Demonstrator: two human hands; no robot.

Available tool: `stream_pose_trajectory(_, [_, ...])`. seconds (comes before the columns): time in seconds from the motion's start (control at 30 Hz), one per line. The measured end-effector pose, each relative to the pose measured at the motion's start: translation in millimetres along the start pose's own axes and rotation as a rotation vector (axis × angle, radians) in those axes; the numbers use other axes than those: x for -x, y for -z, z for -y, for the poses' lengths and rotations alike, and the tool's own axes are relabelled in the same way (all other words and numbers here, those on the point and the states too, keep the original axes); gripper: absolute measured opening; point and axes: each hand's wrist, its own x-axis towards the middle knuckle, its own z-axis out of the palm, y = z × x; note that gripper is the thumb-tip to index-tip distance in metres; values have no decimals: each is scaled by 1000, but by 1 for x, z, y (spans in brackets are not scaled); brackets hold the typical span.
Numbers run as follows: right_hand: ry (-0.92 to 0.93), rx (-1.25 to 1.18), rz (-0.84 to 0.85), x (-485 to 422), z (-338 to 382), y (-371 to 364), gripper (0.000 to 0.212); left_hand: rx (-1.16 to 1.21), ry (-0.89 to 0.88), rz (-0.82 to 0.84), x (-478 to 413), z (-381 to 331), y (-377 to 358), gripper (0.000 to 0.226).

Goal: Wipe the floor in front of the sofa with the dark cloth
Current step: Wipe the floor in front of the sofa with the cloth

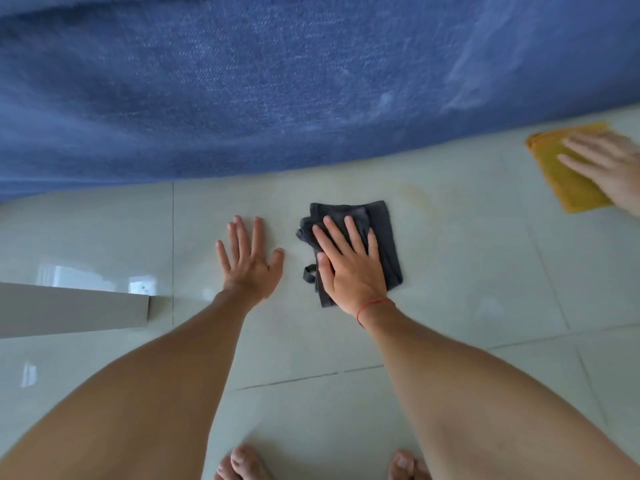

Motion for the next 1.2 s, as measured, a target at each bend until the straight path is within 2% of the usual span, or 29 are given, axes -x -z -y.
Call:
stream_pose_trajectory(0.07, [-106,21,-7,22,-24,6,50,1,-55,-44,-3,-19,2,70])
stream_pose_trajectory(0.13, [-256,55,-20,39,-53,15,54,9,-100,34,-10,-40,2,70])
stream_pose_trajectory(0.23, [-465,62,-40,47,-99,32,54,29,-72,145,-17,-52,-2,70])
stream_pose_trajectory(0.33, [-616,3,-46,20,-119,40,54,24,-67,157,-20,-50,-6,71])
stream_pose_trajectory(0.43, [-669,-5,-95,-15,-108,36,53,13,-70,165,-21,-51,-8,71])
stream_pose_trajectory(0.53, [-574,-23,-85,-48,-85,31,52,14,-67,163,-23,-49,-10,70])
stream_pose_trajectory(0.73, [-176,-8,-22,-68,-18,11,49,-7,-58,180,-27,-47,-12,71])
stream_pose_trajectory(0.87, [56,51,11,-32,-35,10,48,-10,-55,190,-26,-48,-9,70])
stream_pose_trajectory(0.93, [82,53,12,-9,-49,14,48,-10,-54,204,-24,-48,-7,70])
stream_pose_trajectory(1.0, [-1,43,-15,14,-65,16,47,-3,-52,206,-22,-48,-5,70])
stream_pose_trajectory(1.13, [-431,47,-110,43,-109,29,50,11,-52,198,-20,-51,-3,69])
stream_pose_trajectory(1.2, [-575,42,-105,35,-123,37,51,8,-52,194,-19,-52,-3,69])
